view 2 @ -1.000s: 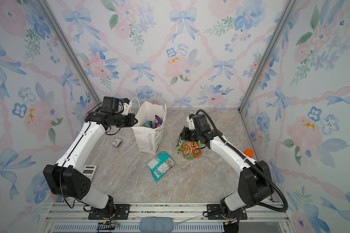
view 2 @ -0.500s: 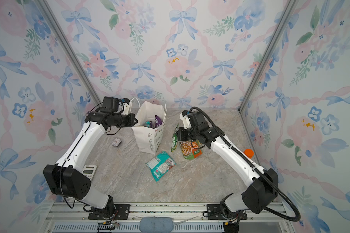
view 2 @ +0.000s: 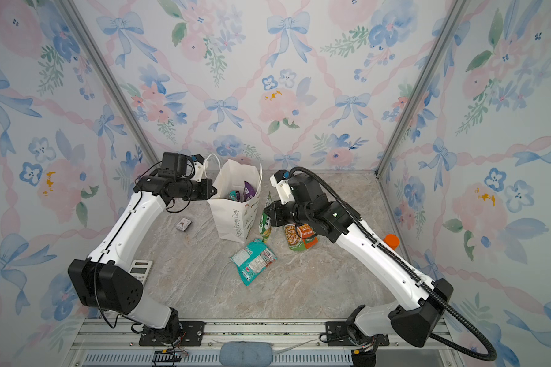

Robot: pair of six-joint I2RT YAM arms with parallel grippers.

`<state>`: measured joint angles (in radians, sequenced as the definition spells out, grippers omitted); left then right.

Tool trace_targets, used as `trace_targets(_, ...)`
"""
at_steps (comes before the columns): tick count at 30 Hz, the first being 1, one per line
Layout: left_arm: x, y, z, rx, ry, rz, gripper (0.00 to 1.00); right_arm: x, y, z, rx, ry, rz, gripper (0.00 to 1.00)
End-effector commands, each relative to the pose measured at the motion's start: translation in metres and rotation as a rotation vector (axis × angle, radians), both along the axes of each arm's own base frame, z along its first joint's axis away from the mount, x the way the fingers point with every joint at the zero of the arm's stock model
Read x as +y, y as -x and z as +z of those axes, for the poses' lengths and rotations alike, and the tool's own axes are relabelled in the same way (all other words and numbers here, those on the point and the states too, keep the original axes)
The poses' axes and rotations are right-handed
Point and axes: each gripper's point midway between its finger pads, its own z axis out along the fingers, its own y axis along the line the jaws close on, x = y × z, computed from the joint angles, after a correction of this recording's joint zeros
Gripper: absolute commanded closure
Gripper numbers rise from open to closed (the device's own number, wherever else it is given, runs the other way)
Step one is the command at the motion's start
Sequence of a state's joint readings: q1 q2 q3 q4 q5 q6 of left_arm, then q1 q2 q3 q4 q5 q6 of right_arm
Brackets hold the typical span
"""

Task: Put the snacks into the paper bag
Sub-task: 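Lift and carry the green spring tea bag toward the paper bag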

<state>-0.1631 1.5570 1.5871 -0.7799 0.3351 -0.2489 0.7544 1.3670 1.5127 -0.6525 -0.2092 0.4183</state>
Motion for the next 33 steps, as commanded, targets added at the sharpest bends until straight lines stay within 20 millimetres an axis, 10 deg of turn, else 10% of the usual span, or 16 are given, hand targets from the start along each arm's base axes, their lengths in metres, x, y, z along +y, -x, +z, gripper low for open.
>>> trace_targets(1, -0.006, -0.005, 0.008, -0.035, 0.040, -0.016, 1.00, 0.007, 0.013, 0.039, -0.072, -0.060, 0.019, 1.00)
trace_targets(11, -0.007, -0.003, 0.012, -0.043, 0.044, -0.020, 1.00, 0.042, 0.026, 0.079, -0.140, -0.144, 0.084, 1.00)
trace_targets(33, -0.008, -0.002, 0.015, -0.048, 0.050, -0.025, 1.00, 0.101, -0.010, 0.145, -0.299, -0.208, 0.114, 1.00)
